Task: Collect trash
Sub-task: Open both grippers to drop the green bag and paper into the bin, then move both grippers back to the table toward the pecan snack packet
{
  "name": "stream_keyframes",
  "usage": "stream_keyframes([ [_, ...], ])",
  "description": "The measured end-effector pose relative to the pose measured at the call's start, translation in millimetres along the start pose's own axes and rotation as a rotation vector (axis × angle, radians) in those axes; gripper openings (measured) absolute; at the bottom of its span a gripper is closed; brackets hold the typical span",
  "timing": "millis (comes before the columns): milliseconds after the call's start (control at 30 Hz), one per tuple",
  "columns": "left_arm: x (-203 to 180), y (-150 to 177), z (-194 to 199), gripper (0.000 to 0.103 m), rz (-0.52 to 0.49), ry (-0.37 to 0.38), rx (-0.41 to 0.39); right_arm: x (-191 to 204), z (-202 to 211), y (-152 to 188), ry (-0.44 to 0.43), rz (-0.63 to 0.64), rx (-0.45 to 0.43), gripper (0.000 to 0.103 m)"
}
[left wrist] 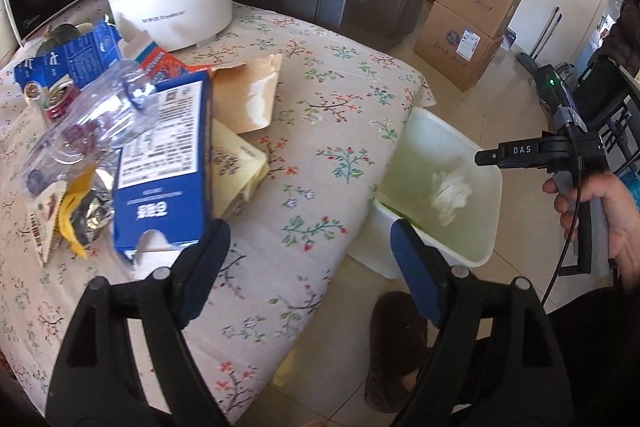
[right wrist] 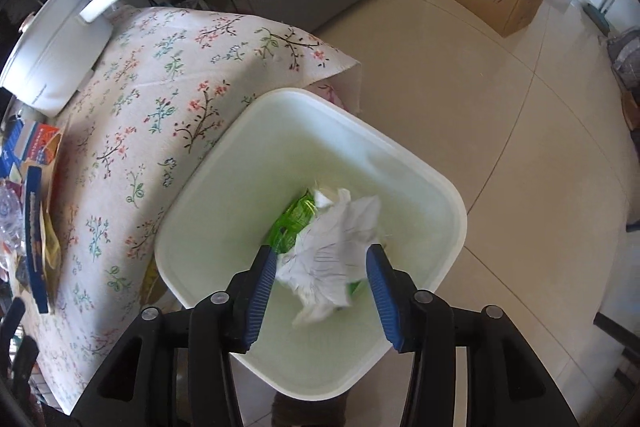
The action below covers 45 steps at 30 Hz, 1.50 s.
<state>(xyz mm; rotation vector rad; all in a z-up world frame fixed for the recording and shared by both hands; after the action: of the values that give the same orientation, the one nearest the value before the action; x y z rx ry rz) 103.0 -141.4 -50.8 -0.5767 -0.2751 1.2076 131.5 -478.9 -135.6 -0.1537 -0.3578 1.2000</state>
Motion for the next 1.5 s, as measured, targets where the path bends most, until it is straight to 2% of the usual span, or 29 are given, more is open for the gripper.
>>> stream_keyframes([
  [33, 7, 3, 4, 0.083, 0.002, -0.008, -0.001, 1, 2, 0, -0.002, -0.003, -0.007, 0.062],
  [67, 14, 5, 8, 0.083, 0.006, -0.019, -0.004, 3, 4, 0, -0.005, -0.003, -0.017, 0.064],
  [367, 93, 24, 37, 0.087, 0.079, -0.166, -0.015, 45, 29, -1, -0.060, 0.071, -0.082, 0.070],
  [567, 144, 34, 47, 0.091, 0.186, -0.216, -0.032, 88, 44, 2, -0.101, 0.138, -0.107, 0.075],
  [667, 167, 38, 42, 0.091, 0.206, -0.258, -0.018, 113, 50, 4, -0.120, 0.178, -0.115, 0.075],
  [833, 203, 40, 28, 0.091, 0.272, -0.271, 0.010, 154, 54, 10, -0.146, 0.245, -0.119, 0.077],
  [1033, 217, 44, 2, 0.090, 0.230, -0.304, 0.042, 195, 50, 16, -0.171, 0.307, -0.102, 0.077],
  [1233, 206, 47, -14, 0.080, 0.134, -0.308, 0.049, 223, 48, 26, -0.173, 0.373, -0.092, 0.077],
  [1367, 201, 45, -22, 0.059, 0.105, -0.321, 0.050, 232, 45, 32, -0.166, 0.398, -0.087, 0.077],
  [1400, 201, 44, -23, 0.057, 0.103, -0.326, 0.052, 233, 44, 33, -0.165, 0.400, -0.086, 0.077],
  [1467, 202, 43, -25, 0.043, 0.099, -0.334, 0.052, 235, 43, 35, -0.164, 0.402, -0.082, 0.077],
  [1500, 202, 42, -25, 0.042, 0.099, -0.338, 0.053, 236, 43, 36, -0.163, 0.404, -0.081, 0.077],
])
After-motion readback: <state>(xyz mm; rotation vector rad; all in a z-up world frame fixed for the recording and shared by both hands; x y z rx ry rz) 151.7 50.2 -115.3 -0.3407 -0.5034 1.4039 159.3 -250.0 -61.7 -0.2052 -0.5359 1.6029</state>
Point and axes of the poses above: each gripper's, at about its wrist camera, not at the fingertips, and z roughly against the way its jaws point, x to its left, y to its underside, the point moved 1 cm from there along -z, roughly the way its jaws point, and after that the axes turned 2 degrees about -y, right-handed, at the moved point
